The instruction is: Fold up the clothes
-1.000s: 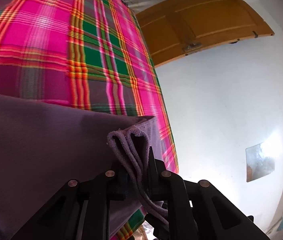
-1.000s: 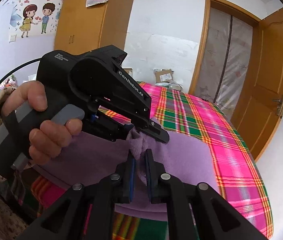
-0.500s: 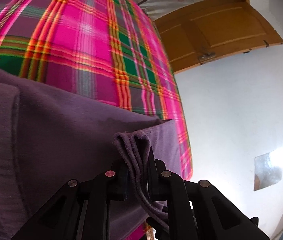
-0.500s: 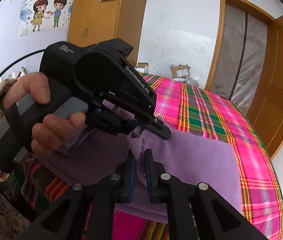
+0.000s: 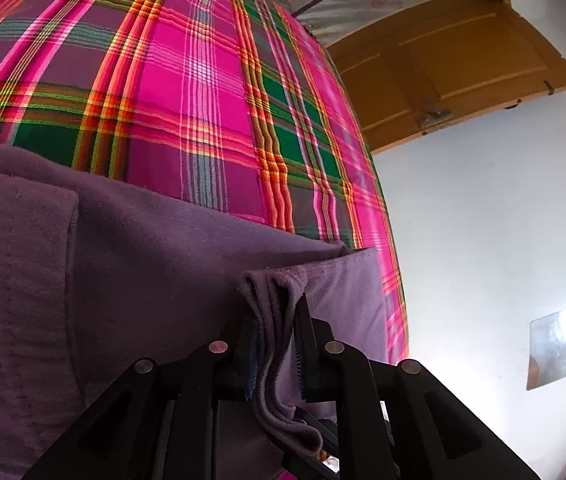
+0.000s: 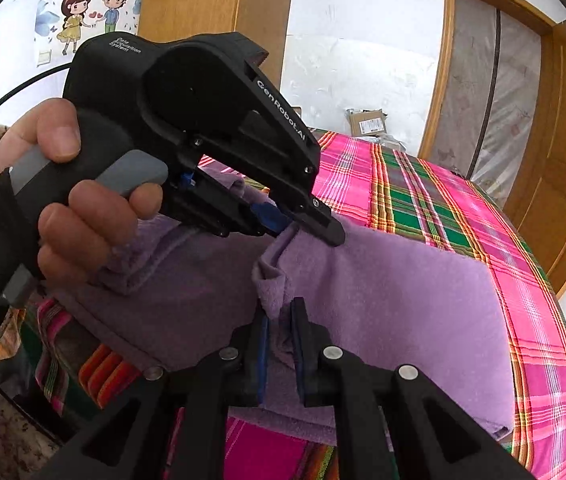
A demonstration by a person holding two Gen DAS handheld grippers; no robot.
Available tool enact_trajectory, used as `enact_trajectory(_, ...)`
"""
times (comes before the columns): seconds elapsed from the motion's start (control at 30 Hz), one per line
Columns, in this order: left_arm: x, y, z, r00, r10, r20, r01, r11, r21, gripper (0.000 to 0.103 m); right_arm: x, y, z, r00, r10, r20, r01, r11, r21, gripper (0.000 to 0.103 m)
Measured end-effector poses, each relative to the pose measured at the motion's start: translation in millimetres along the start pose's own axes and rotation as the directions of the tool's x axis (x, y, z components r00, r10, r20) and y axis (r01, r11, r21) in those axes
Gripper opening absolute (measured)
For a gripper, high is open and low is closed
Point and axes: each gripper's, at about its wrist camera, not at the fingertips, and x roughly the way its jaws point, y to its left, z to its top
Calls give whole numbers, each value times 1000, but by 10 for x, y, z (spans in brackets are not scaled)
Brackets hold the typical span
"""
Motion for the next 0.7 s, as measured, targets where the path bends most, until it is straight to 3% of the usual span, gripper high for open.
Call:
enact_trajectory(0.3,-128,-137,-9,999,13,29,-15,998,61,18,40,-25,-16,1000,11,-7,-11,1000,4,14)
enact_trajectory(0.37,-173,-185,-24,999,19,49,-23,997,77,25,14,9,-28,1000,7,-7,-7,1000,-3,14)
enact_trajectory(0.57,-374,-311,1,988,46,147,-63,992,113,25,0,8,-17,1000,21,-14,-21,1000,9,16)
enact_trajectory(0.7,-432,-308,-1,986,47,157,-65,991,116,25,-38,0,8,997,72,-3,-72,997,33,22)
